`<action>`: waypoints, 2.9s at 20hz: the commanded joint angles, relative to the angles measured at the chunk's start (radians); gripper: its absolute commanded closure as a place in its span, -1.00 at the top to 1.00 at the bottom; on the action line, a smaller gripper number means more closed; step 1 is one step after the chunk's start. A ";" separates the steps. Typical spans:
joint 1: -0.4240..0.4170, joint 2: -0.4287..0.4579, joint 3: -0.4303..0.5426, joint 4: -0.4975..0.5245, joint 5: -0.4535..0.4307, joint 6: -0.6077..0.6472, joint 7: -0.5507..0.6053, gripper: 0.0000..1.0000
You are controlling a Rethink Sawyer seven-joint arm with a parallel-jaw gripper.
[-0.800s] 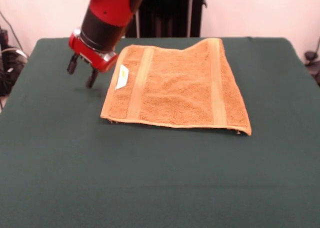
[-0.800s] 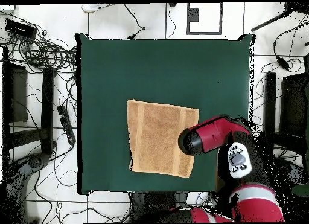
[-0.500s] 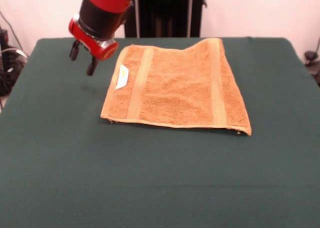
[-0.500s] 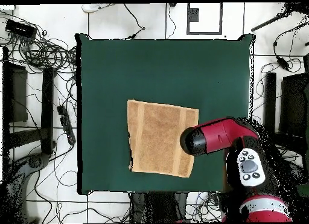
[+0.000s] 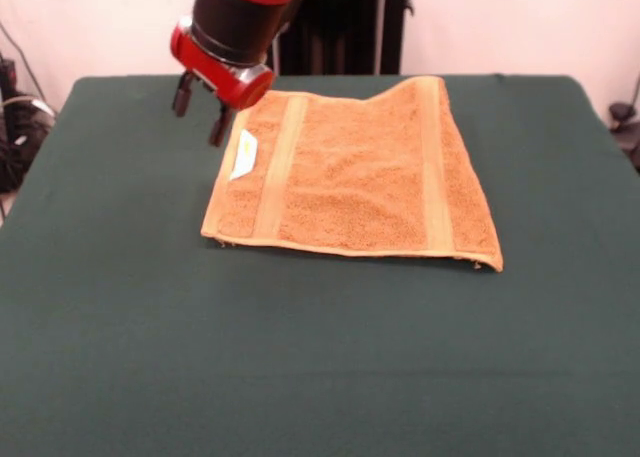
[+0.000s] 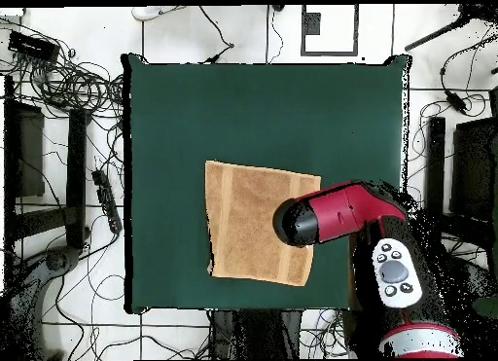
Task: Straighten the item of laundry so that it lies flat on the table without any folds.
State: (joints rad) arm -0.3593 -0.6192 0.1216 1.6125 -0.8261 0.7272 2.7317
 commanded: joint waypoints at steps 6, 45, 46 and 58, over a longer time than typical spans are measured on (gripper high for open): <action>0.021 0.071 0.146 0.083 0.030 -0.041 -0.189 1.00; 0.225 0.404 -0.099 -0.149 -0.019 -0.232 0.076 1.00; 0.235 0.416 -0.114 -0.160 -0.024 -0.248 0.081 1.00; 0.333 0.499 -0.254 -0.254 -0.090 -0.347 0.075 1.00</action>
State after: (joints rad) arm -0.0283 -0.3782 -0.1084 1.4832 -0.7927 0.5194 2.7317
